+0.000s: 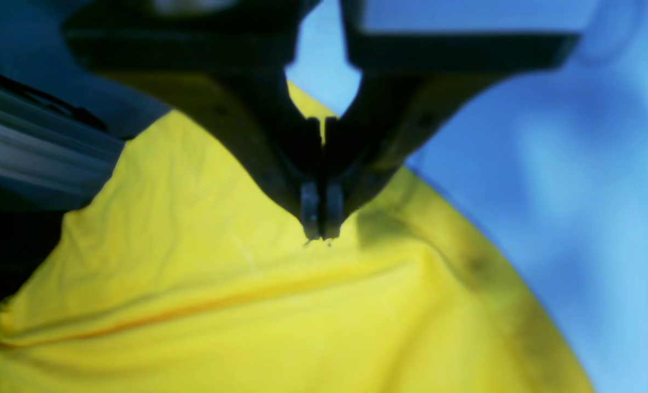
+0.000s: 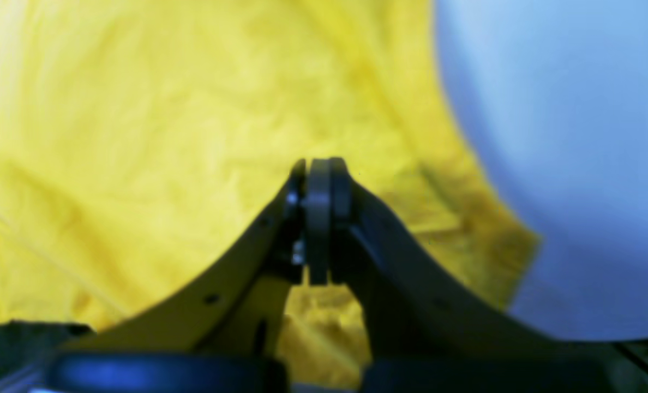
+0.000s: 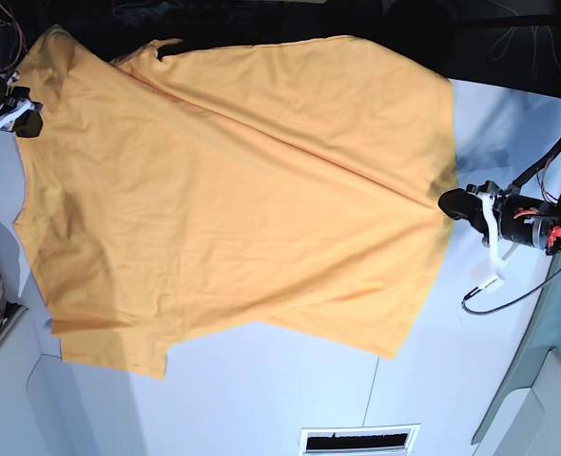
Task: Layout the t-shirt on the table in an organized manner, then fold the t-shirt properly
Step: 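Stretch the shirt between both grippers, then release the left gripper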
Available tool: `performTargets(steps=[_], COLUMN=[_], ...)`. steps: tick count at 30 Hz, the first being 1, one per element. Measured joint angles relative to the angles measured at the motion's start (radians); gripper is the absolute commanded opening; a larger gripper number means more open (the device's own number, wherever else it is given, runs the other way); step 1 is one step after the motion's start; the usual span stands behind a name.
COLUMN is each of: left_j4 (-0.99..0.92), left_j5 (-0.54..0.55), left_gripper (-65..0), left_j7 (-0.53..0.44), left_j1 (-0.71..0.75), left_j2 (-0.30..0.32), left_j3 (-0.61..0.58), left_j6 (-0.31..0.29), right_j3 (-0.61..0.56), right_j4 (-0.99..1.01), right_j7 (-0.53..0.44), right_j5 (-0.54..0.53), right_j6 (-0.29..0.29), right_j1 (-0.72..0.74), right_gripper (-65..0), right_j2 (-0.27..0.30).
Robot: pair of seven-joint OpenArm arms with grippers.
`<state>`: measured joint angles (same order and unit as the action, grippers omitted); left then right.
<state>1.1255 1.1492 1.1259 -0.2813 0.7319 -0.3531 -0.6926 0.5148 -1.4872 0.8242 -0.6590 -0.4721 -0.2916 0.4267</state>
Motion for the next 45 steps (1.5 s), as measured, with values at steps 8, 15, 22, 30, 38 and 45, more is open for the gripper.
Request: performTargets(steps=[8, 15, 22, 30, 38, 45], left_j4=[0.009, 0.020, 0.018, -0.042, -0.105, -0.057], left_j5=[-0.119, -0.262, -0.403, -0.488, -0.476, -0.156], left_gripper=[-65.0, -65.0, -65.0, -65.0, -65.0, -63.8], left_j7=[-0.129, -0.179, -0.267, -0.282, -0.279, -0.095], left_j1=[0.191, 0.200, 0.153, 0.058, 0.002, 0.016], left_j2=[-0.028, -0.075, -0.100, -0.150, -0.150, -0.048], left_j3=[-0.001, 0.007, 0.006, 0.005, 0.005, -0.001], left_j6=[-0.007, -0.029, -0.043, -0.023, -0.019, 0.000], right_j3=[-0.134, -0.147, -0.167, -0.304, -0.352, -0.294], right_j4=[0.106, 0.412, 0.621, 0.694, 0.694, 0.567], right_j7=[-0.087, -0.122, -0.135, -0.173, -0.239, -0.140], right_j5=[0.114, 0.129, 0.159, 0.207, 0.229, 0.240], right_j6=[-0.005, -0.017, -0.018, 0.006, 0.065, 0.069], right_j1=[0.042, 0.292, 0.521, 0.645, 0.666, 0.652], right_gripper=[-65.0, -65.0, -65.0, -65.0, -65.0, -65.0], right_j2=[0.001, 0.014, 0.016, 0.011, 0.009, 0.020])
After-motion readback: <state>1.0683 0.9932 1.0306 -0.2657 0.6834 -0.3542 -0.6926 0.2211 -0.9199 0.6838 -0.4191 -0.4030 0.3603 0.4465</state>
